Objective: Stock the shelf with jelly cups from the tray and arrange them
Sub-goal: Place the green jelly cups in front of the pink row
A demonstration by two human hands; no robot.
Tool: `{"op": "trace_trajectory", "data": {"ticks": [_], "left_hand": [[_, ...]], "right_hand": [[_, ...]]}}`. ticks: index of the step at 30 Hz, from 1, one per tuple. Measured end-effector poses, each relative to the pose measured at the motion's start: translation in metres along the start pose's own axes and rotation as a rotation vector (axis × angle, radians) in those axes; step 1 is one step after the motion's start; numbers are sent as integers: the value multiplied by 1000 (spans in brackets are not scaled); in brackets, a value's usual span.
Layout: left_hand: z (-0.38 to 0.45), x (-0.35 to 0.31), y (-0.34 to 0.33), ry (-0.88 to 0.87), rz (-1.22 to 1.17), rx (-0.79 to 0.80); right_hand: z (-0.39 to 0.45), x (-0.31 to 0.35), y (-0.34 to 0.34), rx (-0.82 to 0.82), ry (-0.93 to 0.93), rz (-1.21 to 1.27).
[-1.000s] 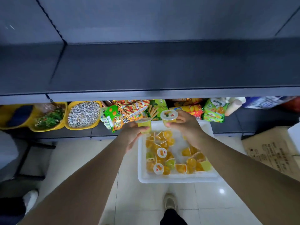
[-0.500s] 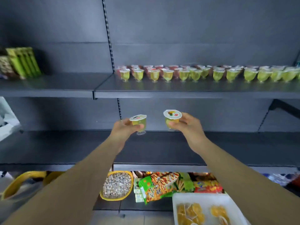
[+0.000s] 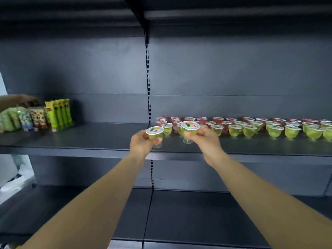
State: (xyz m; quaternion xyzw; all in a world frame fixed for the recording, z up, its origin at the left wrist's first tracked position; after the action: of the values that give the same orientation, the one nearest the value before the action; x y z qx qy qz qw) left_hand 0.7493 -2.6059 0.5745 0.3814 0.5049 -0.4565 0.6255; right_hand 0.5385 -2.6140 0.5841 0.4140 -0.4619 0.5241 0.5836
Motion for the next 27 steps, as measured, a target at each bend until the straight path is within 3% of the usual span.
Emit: {"op": "trace_trajectory", "data": {"ticks": [12,27], "left_hand": [[150,80,-42,33,135,46],[154,87,-40,39,214,70]], "right_hand": [[148,-100,-60,90,-118,-122],[149,-102,-56,66,-147,-130]]}}
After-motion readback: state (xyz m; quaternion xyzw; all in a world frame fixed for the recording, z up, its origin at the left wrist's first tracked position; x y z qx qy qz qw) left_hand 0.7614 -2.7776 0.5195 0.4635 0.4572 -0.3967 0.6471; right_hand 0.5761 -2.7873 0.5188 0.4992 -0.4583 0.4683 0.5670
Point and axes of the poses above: each hand's wrist, its own z-axis towards the middle knuckle, its own y-axis out of the back of the hand, x = y × z, the point moved 6 cm from there along z, towards the middle knuckle, and after that the axes turned 3 degrees about -y, right-handed, at the moved point
